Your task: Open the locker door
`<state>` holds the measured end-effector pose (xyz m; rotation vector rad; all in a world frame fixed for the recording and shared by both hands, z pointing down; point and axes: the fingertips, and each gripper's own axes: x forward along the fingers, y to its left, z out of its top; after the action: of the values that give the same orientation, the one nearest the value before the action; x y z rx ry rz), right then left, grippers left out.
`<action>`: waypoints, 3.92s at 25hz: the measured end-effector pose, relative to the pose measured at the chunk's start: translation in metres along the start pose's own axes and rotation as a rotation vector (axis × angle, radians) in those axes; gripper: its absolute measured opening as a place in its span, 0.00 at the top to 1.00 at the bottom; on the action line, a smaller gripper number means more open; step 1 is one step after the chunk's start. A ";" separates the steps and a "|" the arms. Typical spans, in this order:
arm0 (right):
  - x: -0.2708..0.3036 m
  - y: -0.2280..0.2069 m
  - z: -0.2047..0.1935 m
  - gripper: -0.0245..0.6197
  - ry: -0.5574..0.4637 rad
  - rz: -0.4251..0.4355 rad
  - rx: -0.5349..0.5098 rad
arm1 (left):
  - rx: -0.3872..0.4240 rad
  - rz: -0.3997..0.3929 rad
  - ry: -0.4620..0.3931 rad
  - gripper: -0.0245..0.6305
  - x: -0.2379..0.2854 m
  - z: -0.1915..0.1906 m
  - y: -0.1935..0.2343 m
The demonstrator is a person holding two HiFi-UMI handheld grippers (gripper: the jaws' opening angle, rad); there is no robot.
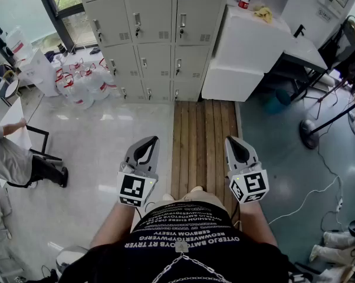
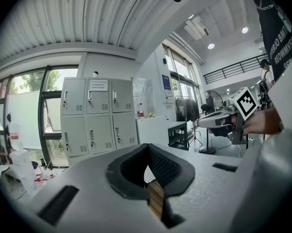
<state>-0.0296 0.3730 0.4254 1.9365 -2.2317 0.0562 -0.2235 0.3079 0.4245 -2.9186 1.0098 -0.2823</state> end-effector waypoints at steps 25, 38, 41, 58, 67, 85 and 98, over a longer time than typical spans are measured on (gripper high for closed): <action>-0.001 0.031 -0.002 0.76 0.059 0.081 0.068 | -0.053 -0.018 -0.022 0.97 -0.017 -0.013 0.003; 0.059 -0.018 -0.024 0.72 0.075 0.135 0.146 | -0.085 0.010 0.058 0.97 0.046 -0.030 0.024; 0.078 -0.036 -0.031 0.72 0.086 0.158 0.154 | -0.107 0.025 0.070 0.97 0.070 -0.031 0.032; 0.174 -0.189 -0.047 0.73 0.065 0.150 0.202 | -0.095 0.038 0.153 0.97 0.237 -0.025 0.056; 0.201 -0.263 -0.048 0.74 0.069 0.174 0.199 | -0.082 0.059 0.143 0.97 0.300 -0.003 0.042; 0.245 -0.260 -0.028 0.74 0.055 0.222 0.190 | -0.087 0.080 0.125 0.97 0.323 0.002 0.065; 0.340 -0.268 -0.014 0.74 0.080 0.208 0.191 | -0.077 0.007 0.078 0.97 0.417 0.018 0.134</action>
<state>0.1912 0.0027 0.4703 1.7444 -2.4427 0.3819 0.0199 -0.0553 0.4593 -2.9934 1.0644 -0.3683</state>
